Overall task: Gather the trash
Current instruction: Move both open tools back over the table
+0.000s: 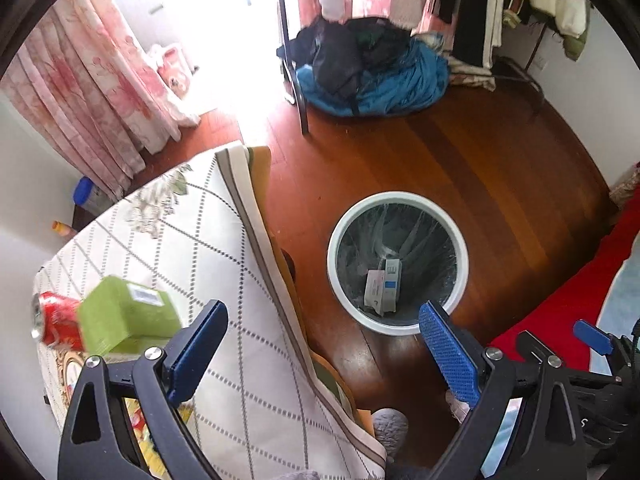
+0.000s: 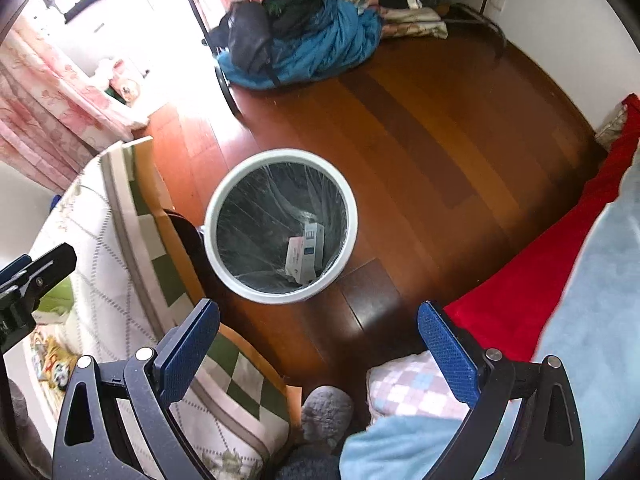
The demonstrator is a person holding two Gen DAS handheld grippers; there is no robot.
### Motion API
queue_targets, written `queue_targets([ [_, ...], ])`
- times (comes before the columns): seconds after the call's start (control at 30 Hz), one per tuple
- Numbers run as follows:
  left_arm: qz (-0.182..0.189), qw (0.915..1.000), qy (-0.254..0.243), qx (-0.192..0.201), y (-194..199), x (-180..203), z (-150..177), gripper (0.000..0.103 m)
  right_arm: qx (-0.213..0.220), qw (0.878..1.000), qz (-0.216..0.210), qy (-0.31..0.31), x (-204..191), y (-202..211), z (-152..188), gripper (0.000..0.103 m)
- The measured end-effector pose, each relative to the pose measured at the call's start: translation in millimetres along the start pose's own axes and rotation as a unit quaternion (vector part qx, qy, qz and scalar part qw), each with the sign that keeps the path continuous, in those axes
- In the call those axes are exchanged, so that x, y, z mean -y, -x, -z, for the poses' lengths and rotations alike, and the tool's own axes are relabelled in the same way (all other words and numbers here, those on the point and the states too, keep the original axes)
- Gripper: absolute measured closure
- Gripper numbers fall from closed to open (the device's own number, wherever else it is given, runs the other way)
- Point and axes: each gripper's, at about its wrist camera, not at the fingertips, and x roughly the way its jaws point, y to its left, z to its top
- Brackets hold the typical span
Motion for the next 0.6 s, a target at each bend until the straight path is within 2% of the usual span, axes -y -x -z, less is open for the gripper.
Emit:
queue_targets([
  [0.37,0.013,0.9981,0.020,0.057,85.2,-14.2,35.2,0.005,0.076,0.997,-0.013,0.007,-10.0,118.9,36.1,0.002],
  [0.6,0.006,0.9938,0.068,0.088,136.1,-51.3,72.9,0.005,0.100,0.993,-0.064,-0.001,-30.3,169.0,71.2,0.002],
])
